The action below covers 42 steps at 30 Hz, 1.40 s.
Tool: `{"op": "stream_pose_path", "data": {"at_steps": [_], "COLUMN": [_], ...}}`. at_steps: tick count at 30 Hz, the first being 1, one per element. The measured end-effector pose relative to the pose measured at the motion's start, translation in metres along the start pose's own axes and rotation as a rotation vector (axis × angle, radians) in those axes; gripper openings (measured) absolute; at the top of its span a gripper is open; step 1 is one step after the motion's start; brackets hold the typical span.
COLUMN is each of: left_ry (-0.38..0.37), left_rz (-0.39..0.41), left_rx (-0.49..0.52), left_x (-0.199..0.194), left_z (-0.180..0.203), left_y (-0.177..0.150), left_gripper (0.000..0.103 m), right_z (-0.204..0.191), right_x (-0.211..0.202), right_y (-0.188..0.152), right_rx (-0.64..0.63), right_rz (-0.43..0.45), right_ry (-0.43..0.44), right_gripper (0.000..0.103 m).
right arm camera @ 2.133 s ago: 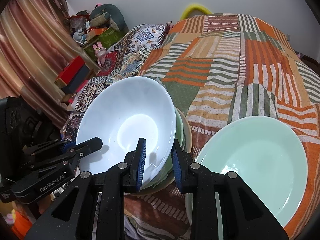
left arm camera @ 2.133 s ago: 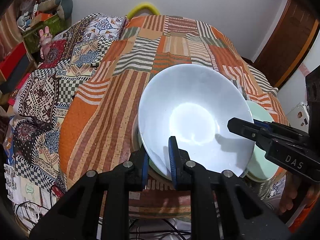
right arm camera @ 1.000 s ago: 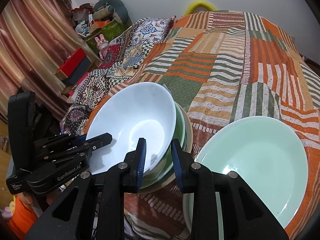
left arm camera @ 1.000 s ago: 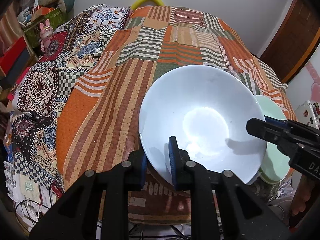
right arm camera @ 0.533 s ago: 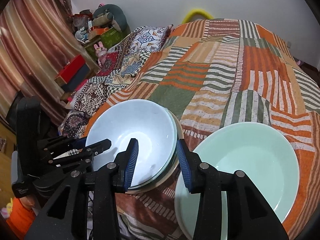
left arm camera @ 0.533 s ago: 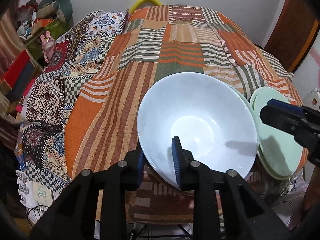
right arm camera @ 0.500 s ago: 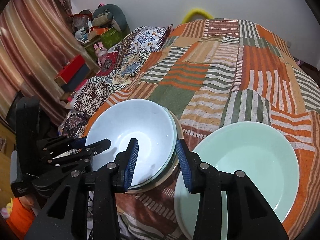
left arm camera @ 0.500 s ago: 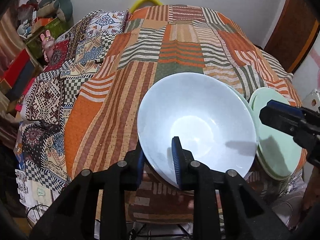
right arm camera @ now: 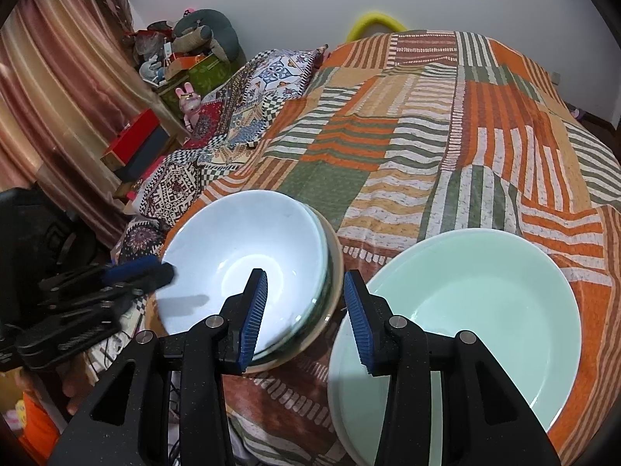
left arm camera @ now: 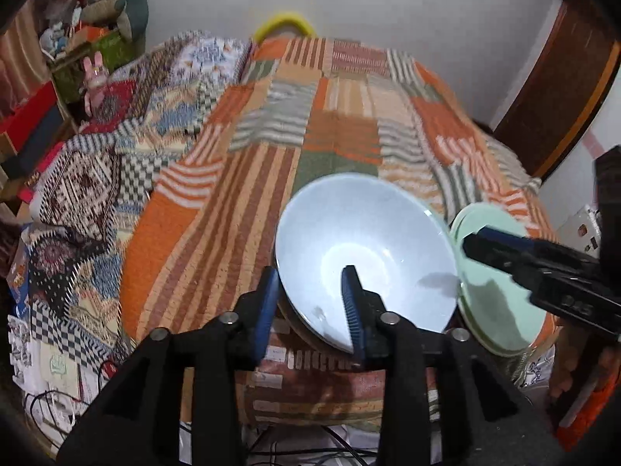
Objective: Organize plates and bowls
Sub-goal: 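Lower the spotted white bowl into the pale green bowl on the stack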
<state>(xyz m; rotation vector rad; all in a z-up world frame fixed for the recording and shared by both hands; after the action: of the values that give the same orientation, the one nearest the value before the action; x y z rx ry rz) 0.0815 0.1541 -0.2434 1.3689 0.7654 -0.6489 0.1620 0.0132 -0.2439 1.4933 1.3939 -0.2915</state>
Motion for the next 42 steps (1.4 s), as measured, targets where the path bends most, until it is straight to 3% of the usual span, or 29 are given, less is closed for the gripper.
{"op": "stream_pose_path", "data": {"at_steps": [2, 5, 15, 23, 33, 37, 42], "left_ry": [0.013, 0.014, -0.025, -0.084, -0.13, -0.163, -0.139], "left_rz": [0.041, 0.053, -0.041, -0.062, -0.099, -0.093, -0.097], "left_rx": [0.006, 0.009, -0.047, -0.078, -0.096, -0.107, -0.093], "left_x": [-0.009, -0.011, 0.025, 0.043, 0.062, 0.063, 0.062], "left_z": [-0.001, -0.005, -0.018, -0.017, -0.007, -0.002, 0.001], "left_y": [0.004, 0.006, -0.019, -0.024, -0.03, -0.03, -0.03], "left_gripper": [0.046, 0.047, 0.047, 0.053, 0.053, 0.045, 0.045], "right_z": [0.003, 0.006, 0.01, 0.012, 0.007, 0.008, 0.007], "right_x": [0.002, 0.006, 0.021, 0.035, 0.046, 0.052, 0.051], "right_y": [-0.001, -0.002, -0.005, -0.007, -0.01, -0.014, -0.013], "right_rx": [0.011, 0.023, 0.02, 0.027, 0.0, -0.004, -0.004], "right_rz": [-0.007, -0.016, -0.057, -0.088, -0.109, -0.127, -0.121], "right_ry": [-0.003, -0.006, -0.027, -0.028, -0.017, -0.02, -0.037], "right_gripper": [0.038, 0.038, 0.039, 0.04, 0.04, 0.032, 0.032]}}
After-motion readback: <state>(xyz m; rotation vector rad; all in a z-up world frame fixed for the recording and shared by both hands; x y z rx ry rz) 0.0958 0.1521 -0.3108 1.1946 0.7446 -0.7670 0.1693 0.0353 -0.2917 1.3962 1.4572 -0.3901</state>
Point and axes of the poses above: each gripper's, at about its wrist camera, not at the fingertips, and x roughly the way its jaws point, z to its right, y to its top, the point moved 10 cm from there along x, roughly the way its jaws point, and after that the axes turned 12 degrees about x, right-handed, at the moved point
